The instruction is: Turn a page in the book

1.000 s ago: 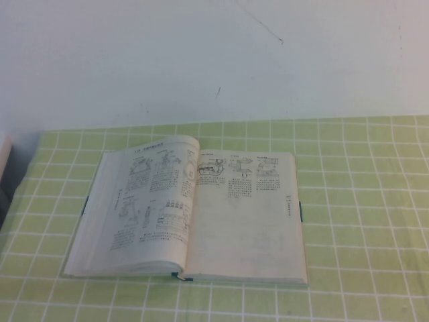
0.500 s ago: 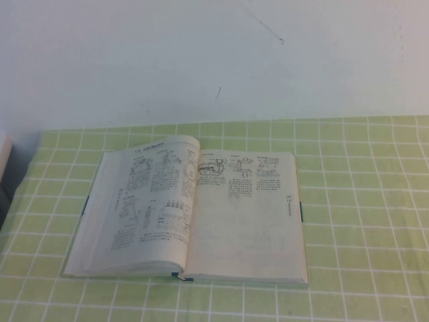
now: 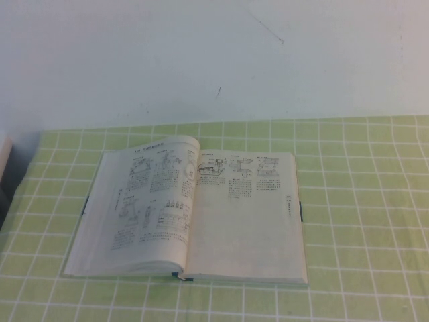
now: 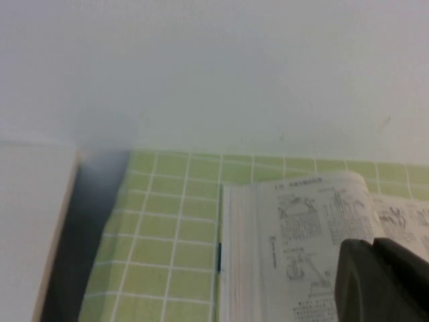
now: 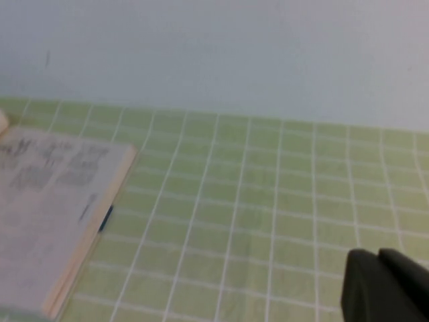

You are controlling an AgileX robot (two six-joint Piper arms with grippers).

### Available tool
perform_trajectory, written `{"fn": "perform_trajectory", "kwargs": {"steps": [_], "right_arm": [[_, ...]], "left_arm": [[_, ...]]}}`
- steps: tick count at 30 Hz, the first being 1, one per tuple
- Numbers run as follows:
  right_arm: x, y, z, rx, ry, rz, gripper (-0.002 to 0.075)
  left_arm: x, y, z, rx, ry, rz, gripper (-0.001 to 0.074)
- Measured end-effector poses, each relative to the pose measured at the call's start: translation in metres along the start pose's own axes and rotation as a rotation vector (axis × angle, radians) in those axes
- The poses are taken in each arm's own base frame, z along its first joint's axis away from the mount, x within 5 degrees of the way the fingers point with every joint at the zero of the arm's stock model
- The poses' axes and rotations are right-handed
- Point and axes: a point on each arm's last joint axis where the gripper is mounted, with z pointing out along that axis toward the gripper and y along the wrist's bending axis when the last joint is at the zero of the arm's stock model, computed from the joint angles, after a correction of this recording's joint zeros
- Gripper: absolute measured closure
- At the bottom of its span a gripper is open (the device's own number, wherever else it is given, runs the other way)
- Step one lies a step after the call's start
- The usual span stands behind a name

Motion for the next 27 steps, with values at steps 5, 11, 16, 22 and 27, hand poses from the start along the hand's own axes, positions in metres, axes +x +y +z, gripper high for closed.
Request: {"fn": "perform_trajectory", "kwargs": {"steps": [5,11,16,22,27], "right_arm": [[-0.025,0.006,0.026,-0.151,0.219,-0.073,0.0729],[-0.044,0.015,0.075,-0.366,0.292,-0.124,0.0729],[-0.048,0.020,0.123,-0.509,0.325,-0.104,0.0728],[-0.041,0.047,0.176,-0.609,0.367,-0.127,0.0686],[-0.033,0.091,0.208,-0.655,0.388,-0.172,0.0615]], "left_arm": [[-0.017,-0.011,0.035,0.087,0.175,0.029,0.0738],[-0.029,-0.021,0.096,0.200,0.323,0.017,0.0738],[-0.026,-0.020,0.142,0.220,0.409,0.005,0.0738],[-0.012,-0.015,0.179,0.215,0.479,-0.003,0.0738],[0.007,-0.013,0.204,0.242,0.526,-0.024,0.0738]]}}
